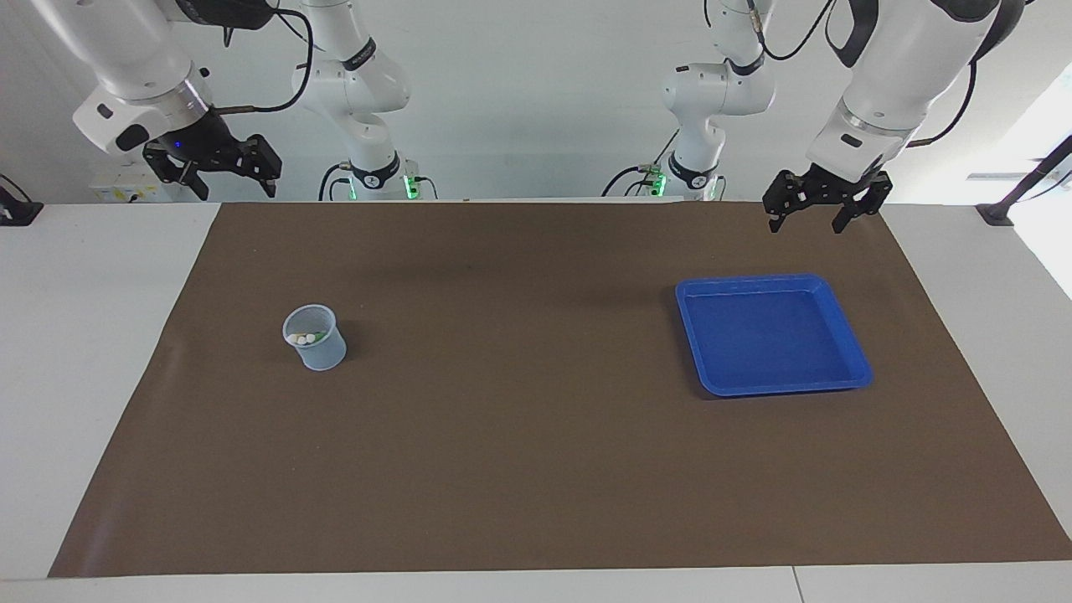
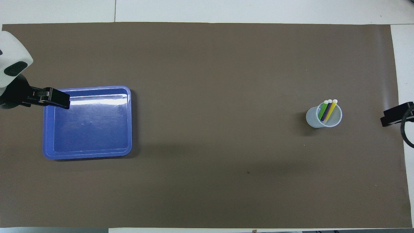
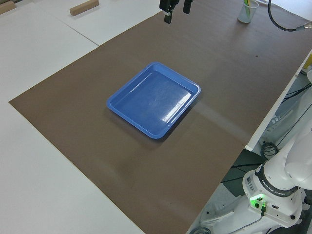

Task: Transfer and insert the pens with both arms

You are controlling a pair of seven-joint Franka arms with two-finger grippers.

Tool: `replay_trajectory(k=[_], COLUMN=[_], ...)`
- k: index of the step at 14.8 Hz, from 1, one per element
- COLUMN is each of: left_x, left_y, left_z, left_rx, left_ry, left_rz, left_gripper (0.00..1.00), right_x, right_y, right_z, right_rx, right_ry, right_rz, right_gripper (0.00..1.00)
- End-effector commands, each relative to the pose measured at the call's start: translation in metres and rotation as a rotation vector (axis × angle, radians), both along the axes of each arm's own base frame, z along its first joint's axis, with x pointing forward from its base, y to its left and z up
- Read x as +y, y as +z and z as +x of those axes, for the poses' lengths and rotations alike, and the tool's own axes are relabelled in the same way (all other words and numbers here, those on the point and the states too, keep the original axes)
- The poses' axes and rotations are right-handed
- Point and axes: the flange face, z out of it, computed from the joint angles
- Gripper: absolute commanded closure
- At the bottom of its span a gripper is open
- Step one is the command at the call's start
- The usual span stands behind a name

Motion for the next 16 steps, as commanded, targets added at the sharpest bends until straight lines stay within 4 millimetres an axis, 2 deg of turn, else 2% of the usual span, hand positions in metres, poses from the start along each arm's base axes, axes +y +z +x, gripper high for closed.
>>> replay_trajectory(k=[1,4,7,16], left_x=[0.002,0.003,0.003,0.003], left_y=[0.003,0.003,0.004,0.003], left_z=[-0.006,-0.007,-0.007,-0.006], left_rx=[-0.003,-0.002,-0.003,-0.002], left_ry=[0.007,0.007,0.008,0.007], left_rz=[-0.011,-0.010,-0.011,-0.011], left_gripper=[0.00,0.00,0.00,0.00], right_x=[0.001,-0.002,-0.006,-0.006], right_y=[-0.001,-0.001,-0.011,-0.009], right_z=[-0.002,-0.002,-0.004,-0.004], right_rx=[-0.018,-0.019,-0.015,-0.027], right_ry=[-0.019,-0.025,-0.034,-0.033], right_rz=[0.022,0.024,0.023,0.022], right_gripper=[0.00,0.00,0.00,0.00])
